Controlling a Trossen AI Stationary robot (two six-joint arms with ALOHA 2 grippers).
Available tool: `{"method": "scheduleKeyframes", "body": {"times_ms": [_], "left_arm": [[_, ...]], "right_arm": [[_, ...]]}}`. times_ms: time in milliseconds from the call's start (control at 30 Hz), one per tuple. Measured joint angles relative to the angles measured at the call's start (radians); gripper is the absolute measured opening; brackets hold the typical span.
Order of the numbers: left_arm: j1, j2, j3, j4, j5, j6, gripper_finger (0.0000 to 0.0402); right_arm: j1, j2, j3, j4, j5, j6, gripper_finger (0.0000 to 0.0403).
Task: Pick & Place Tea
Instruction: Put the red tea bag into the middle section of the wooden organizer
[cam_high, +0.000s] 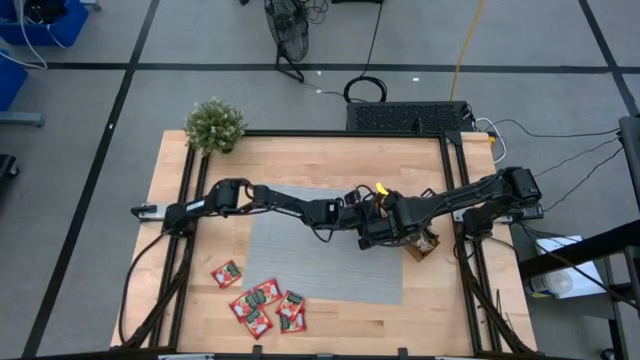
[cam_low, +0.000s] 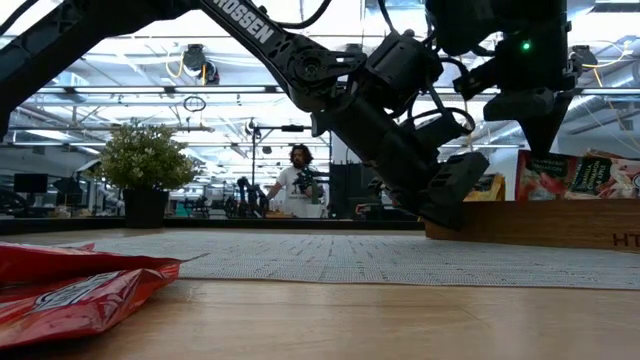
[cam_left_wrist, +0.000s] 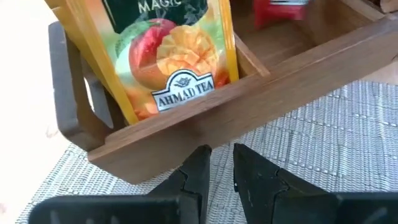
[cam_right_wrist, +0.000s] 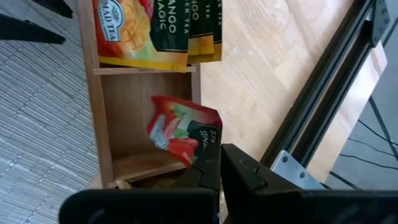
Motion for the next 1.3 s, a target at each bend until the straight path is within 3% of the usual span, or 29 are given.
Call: {"method": "scheduleKeyframes", "body": {"times_ms": [300, 600, 933, 1100, 1300], "left_arm": [[-0.004, -0.002, -0.007, -0.088, -0.004, -0.019, 0.0078], [-0.023, -0.009, -0.086, 0.009, -0.014, 0.011, 0.0078], [-0.025, -0.009, -0.088, 0.000, -0.005, 0.008, 0.0078], [-0.025, -0.008, -0.088, -0.001, -0.005, 0.009, 0.0078], [-0.026, -0.007, -0.089, -0.001, -0.007, 0.008, 0.0078]], "right_arm": [[0.002, 0.003, -0.004, -0.015, -0.027, -0.020, 0.0000], [-0.009, -0.002, -0.011, 0.008, 0.004, -0.066, 0.0000], [-0.038, -0.005, -0.095, 0.131, -0.009, -0.148, 0.0000], [-0.040, -0.028, -0.097, 0.116, 0.009, -0.141, 0.0000], [-0.041, -0.057, -0.098, 0.101, 0.105, -0.099, 0.0012]]}}
